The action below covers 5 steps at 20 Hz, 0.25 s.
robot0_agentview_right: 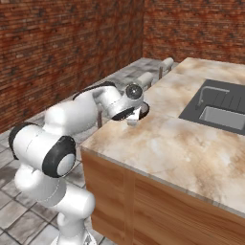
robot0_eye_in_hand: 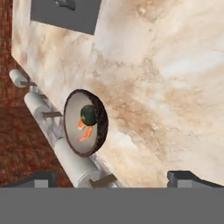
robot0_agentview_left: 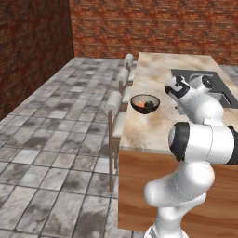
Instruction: The microwave is finished heating the shrimp and squash. Take the bowl containing the food and place it on the dining counter.
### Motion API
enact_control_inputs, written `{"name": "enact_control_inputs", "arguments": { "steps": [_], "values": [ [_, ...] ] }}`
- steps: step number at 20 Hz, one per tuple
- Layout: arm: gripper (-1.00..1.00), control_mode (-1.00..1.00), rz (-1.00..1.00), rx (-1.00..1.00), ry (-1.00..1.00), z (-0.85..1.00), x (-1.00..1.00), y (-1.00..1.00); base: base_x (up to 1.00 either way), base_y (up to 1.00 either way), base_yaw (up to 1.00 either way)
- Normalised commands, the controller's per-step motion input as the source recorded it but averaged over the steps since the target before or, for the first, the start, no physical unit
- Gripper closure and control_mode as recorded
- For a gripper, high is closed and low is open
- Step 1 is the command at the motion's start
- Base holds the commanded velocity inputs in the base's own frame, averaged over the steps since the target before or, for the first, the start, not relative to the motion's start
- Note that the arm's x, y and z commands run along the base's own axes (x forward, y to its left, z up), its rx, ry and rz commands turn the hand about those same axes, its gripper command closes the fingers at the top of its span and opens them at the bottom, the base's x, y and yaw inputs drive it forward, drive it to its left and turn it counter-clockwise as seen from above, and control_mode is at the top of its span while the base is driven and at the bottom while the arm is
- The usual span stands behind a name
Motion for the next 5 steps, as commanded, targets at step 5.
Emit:
{"name": "enact_control_inputs", "arguments": {
  "steps": [5],
  "values": [
    [-1.00, -1.00, -0.01, 0.00, 0.00, 1.00, -1.00, 0.00, 0.00, 0.00, 0.00]
  ]
}}
